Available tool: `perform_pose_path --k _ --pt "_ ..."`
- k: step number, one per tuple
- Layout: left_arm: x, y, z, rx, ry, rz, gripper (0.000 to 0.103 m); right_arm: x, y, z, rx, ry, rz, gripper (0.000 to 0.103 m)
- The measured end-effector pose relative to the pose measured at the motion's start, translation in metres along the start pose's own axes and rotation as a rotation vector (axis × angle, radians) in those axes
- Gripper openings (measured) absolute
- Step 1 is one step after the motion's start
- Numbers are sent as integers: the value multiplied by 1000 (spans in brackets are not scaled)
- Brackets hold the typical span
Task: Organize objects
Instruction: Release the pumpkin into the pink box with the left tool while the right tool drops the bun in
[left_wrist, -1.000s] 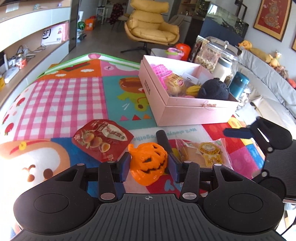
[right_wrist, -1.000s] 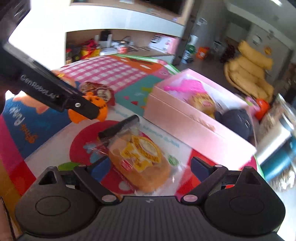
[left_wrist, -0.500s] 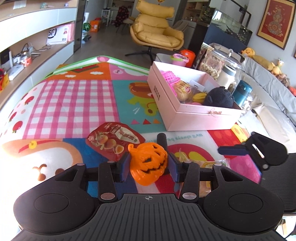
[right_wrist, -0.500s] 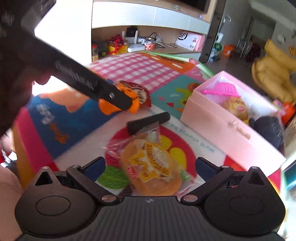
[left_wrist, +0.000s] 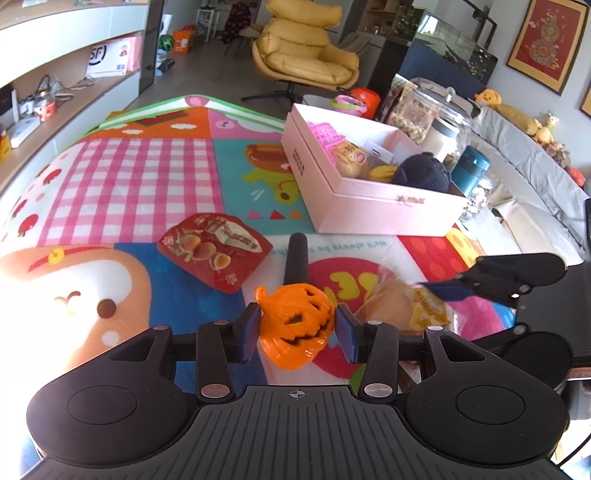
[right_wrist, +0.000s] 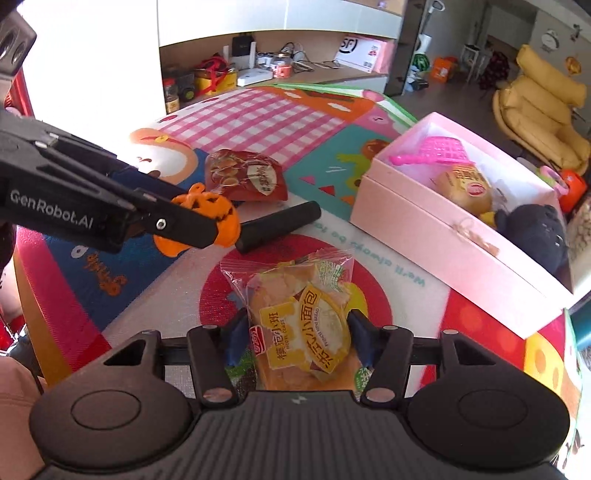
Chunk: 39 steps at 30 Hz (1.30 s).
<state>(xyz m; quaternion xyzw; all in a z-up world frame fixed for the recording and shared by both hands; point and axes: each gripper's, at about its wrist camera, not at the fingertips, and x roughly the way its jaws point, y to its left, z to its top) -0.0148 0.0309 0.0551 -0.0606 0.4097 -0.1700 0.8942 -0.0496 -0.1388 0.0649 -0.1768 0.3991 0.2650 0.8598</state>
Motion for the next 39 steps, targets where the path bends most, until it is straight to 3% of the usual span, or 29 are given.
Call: perform_pose_path --k 5,11,14,16,19,21,24,28,33,36,37,39 --pt "-8 -14 10 25 -25 -97 48 -49 -16 -14 76 -101 -31 55" --pt "-28 -60 87 152 -272 -124 48 -101 -38 -5 96 -246 -155 55" --pt "-11 -74 118 175 -374 -169 49 -104 -48 1 112 -274 -190 55" --pt "24 -80 130 218 -361 -160 50 -98 -54 1 140 -271 -195 55" --pt "72 -79 132 217 -322 -87 48 -85 -62 0 181 -245 -193 55" --pt "81 -73 125 191 -331 -95 48 -79 -67 -4 204 -228 -200 55" --pt "77 -63 114 166 -365 -160 48 -74 -81 -7 244 -209 -203 55" --pt "80 -55 108 228 -301 -131 48 -67 -101 3 302 -203 -199 55" --pt "45 -24 86 144 -338 -166 48 -90 -118 42 328 -330 -230 55" --pt "29 -10 70 117 -302 -144 48 -101 -137 83 329 -392 -224 55" --pt "26 -7 65 113 -281 -135 48 -100 -143 97 337 -399 -226 57" --pt "21 -2 56 117 -250 -119 48 -88 -152 116 342 -397 -235 83"
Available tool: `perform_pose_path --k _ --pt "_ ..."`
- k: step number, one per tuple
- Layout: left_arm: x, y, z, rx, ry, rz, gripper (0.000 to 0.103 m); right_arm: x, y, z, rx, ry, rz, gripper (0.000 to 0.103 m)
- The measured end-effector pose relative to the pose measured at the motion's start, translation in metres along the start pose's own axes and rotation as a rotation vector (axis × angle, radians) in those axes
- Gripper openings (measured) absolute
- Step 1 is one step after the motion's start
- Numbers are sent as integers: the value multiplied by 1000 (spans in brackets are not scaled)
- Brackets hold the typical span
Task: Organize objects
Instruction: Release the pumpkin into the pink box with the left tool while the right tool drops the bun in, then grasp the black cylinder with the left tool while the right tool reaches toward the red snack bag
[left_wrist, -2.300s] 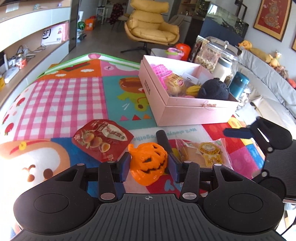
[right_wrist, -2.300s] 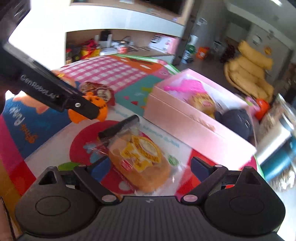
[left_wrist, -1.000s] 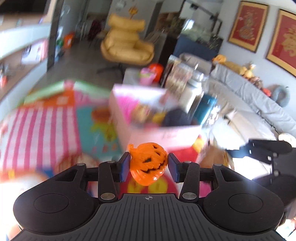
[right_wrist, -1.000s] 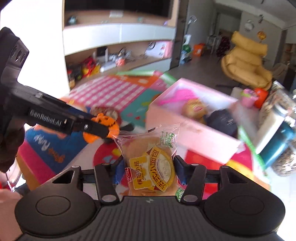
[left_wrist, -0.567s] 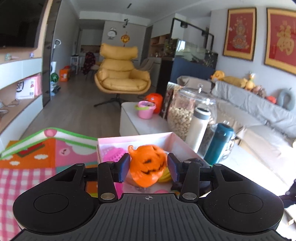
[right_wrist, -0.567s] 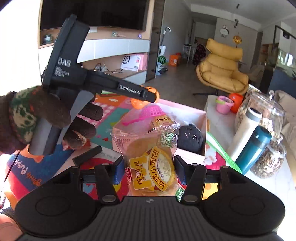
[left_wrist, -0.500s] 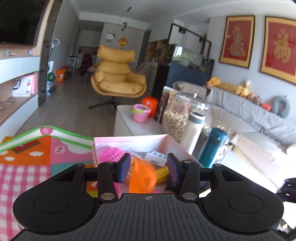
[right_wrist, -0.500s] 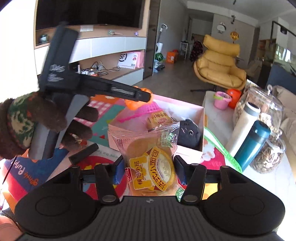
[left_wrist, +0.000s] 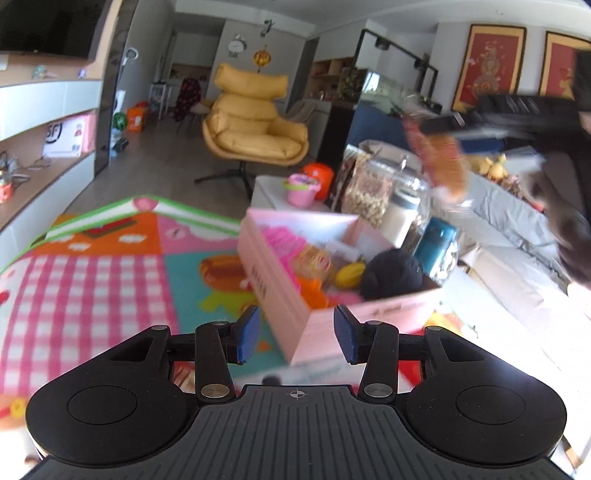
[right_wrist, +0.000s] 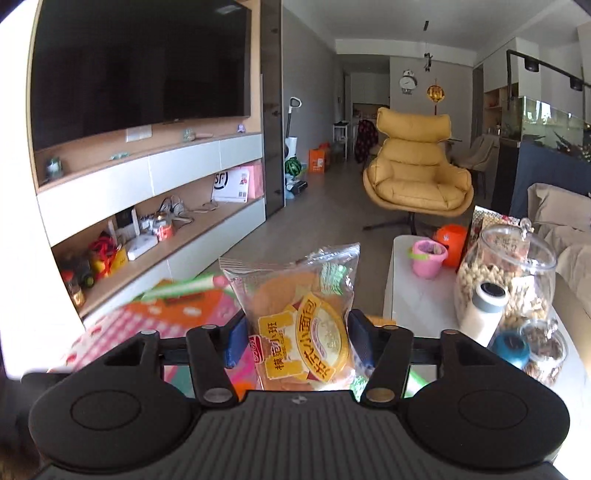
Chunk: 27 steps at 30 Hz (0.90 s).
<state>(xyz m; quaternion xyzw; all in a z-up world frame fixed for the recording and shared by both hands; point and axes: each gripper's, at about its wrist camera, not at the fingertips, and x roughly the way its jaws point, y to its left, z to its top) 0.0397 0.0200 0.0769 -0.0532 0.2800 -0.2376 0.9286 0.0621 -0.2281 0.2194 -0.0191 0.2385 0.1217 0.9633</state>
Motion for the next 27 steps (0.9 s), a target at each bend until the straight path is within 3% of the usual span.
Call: perform_pose_path --k 1,3,5,10,14,23,25,27 --pt "-5 2 -5 13 15 16 48 9 1 1 2 -27 -35 95" --pt "-11 6 -13 45 33 57 48 20 8 -10 -18 -40 -102 96" --pt "-20 14 -23 66 55 89 48 25 14 -35 -26 -23 -96 96" --pt "-25 27 -37 37 105 57 48 22 34 -114 -69 82 -80 101" --pt "-16 18 -40 20 114 20 48 18 44 -156 -81 173 -77 103" --pt "30 -9 -40 80 165 71 48 27 40 -191 18 266 -100 103" --pt "39 -12 -43 90 180 79 44 30 40 -199 33 286 -101 103" --pt "45 -14 -47 100 193 103 34 32 40 -206 40 292 -102 103"
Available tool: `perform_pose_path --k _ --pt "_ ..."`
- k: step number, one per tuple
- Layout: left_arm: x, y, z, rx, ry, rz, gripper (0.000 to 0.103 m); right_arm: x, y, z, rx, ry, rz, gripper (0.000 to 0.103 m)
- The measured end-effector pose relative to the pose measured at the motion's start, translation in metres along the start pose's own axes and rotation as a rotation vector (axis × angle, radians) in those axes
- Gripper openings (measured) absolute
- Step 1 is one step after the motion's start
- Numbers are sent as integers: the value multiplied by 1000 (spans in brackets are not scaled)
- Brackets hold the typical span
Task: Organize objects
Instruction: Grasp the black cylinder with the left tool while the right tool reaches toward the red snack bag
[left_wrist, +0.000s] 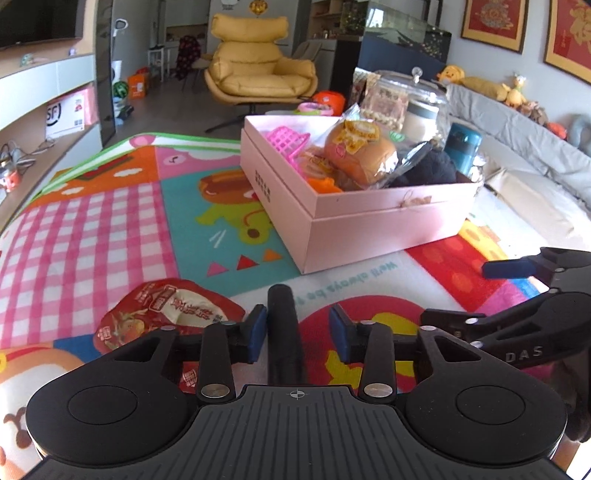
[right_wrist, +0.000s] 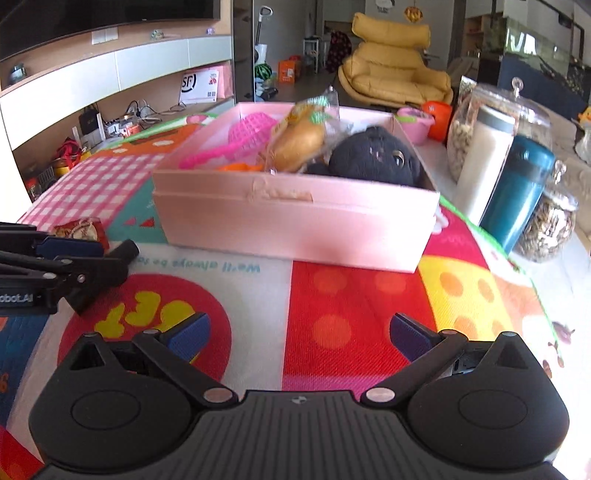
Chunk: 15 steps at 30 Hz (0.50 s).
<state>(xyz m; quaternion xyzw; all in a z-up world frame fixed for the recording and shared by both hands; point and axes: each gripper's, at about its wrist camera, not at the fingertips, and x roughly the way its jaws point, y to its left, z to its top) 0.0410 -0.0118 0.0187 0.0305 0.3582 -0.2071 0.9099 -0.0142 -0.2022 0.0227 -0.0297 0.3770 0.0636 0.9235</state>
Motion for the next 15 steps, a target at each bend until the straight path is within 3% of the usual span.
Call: perform_pose_path --k 4,13,15 --pt "-1 2 -6 -3 -12 28 23 -3 0 -6 25 -5 5 103" --pt "-37 10 -23 -71 4 -47 22 0 1 3 24 46 7 103" --pt "-52 21 -21 -96 -21 -40 22 -1 6 6 3 54 57 103"
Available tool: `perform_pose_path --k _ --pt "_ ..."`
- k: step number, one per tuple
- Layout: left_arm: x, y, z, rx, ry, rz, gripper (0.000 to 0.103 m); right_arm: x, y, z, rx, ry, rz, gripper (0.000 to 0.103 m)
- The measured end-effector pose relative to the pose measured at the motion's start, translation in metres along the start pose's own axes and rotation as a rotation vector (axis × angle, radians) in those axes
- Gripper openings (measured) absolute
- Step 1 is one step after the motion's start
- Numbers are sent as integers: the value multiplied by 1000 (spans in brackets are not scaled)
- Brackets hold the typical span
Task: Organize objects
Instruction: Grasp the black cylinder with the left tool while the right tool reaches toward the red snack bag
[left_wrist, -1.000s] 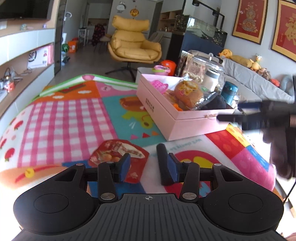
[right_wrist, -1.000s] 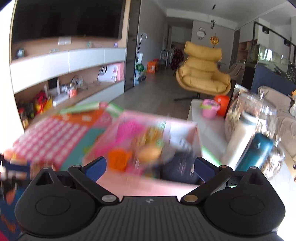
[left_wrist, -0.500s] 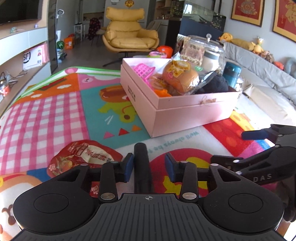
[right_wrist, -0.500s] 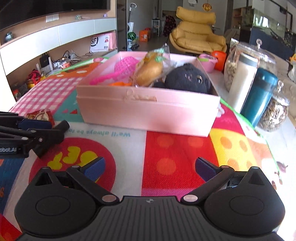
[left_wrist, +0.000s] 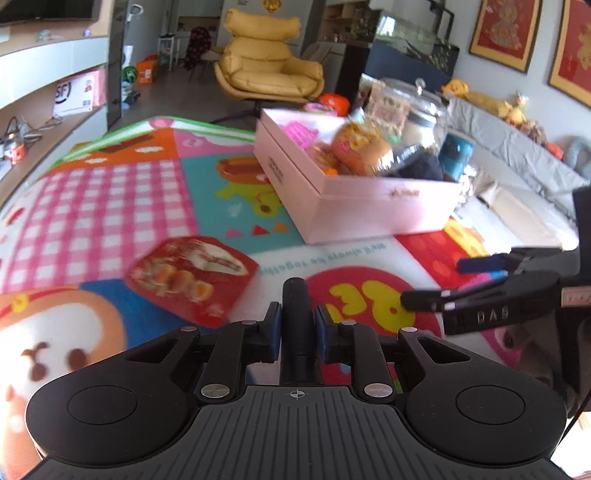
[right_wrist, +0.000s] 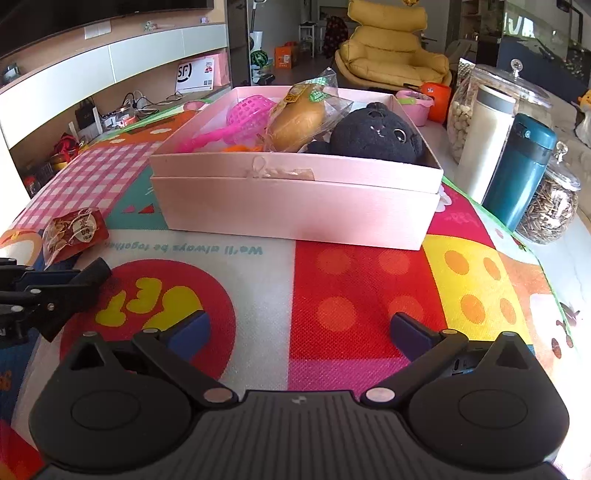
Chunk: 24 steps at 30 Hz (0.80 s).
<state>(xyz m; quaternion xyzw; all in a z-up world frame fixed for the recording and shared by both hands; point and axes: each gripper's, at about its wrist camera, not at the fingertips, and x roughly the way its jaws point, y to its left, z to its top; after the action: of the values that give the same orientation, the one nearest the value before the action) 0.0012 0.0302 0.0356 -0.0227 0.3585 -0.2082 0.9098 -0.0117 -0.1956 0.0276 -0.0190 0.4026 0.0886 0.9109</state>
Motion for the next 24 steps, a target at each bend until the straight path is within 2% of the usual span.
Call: perform_pose_path --k 4,6,9,13,16,18,19,24 --pt "-26 20 19 -24 -58 35 22 -6 36 6 -83 -22 167 103" --pt "-37 27 28 -26 -104 62 22 -5 69 11 -174 -56 195 103" --pt "-50 45 41 -80 -170 102 22 5 113 21 -295 -101 215 103" --pt "-62 67 47 -158 -207 129 22 29 152 42 -350 -97 254 103" --pt "-63 74 45 -174 -205 131 22 45 166 55 -341 -93 269 103" --pt "-60 77 43 -187 -194 124 22 52 172 59 -365 -57 273 92" --pt "-58 79 41 -195 -188 120 22 53 173 59 -378 -37 273 81" --pt "-42 74 35 -207 -141 91 22 27 152 44 -394 -75 267 78"
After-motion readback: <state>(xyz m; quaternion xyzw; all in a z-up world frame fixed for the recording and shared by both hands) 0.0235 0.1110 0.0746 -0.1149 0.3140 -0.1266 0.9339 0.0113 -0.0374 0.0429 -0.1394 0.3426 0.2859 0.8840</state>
